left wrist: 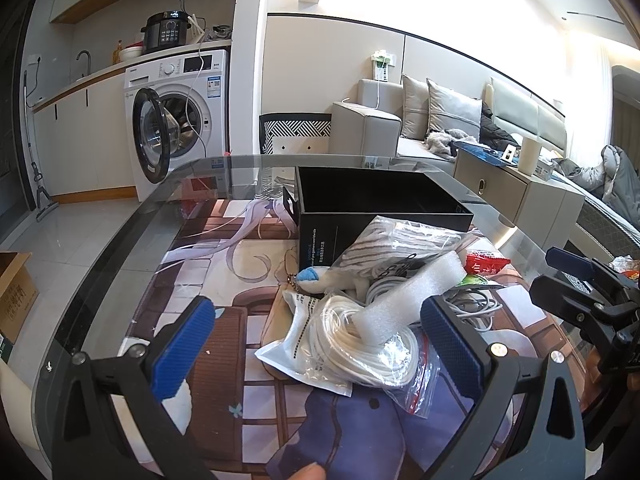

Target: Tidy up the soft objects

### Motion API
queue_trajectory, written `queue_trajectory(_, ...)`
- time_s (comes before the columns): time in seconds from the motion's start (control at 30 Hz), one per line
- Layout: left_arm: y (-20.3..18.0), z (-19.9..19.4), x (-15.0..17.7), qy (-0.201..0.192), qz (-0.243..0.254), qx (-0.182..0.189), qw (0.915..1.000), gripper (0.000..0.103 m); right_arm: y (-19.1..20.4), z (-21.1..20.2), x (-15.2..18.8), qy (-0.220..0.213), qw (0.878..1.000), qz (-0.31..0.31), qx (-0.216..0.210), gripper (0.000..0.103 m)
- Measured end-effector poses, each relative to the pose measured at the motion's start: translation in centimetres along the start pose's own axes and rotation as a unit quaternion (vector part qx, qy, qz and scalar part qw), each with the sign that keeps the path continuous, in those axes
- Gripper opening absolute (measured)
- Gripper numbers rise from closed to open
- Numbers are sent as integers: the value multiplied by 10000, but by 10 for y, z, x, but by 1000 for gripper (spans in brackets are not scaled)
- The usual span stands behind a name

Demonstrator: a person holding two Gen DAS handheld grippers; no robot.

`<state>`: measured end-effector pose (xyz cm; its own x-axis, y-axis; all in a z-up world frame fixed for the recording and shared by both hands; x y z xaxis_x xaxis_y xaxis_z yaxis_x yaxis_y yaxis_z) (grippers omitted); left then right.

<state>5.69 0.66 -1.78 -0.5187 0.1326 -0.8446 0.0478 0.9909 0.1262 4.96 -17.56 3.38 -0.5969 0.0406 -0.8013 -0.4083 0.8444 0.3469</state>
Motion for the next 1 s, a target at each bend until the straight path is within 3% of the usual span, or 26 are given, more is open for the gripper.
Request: queue_trajectory(1.0,6,6,-3,11,-19,11,10000,103,-10,16,-1,118,9997,84,171,103)
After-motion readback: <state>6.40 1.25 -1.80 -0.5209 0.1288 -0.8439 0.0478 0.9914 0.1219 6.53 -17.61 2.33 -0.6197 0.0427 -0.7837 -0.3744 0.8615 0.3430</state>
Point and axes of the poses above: each gripper's, at about its wrist camera, not at the fingertips, and z roughly the way its jaws point, y to its left, x to its underside, the point moved 7 cm from there along z, roughly the way its jaws point, and after that the axes turned 15 degrees about z, right-handed, at the moved point
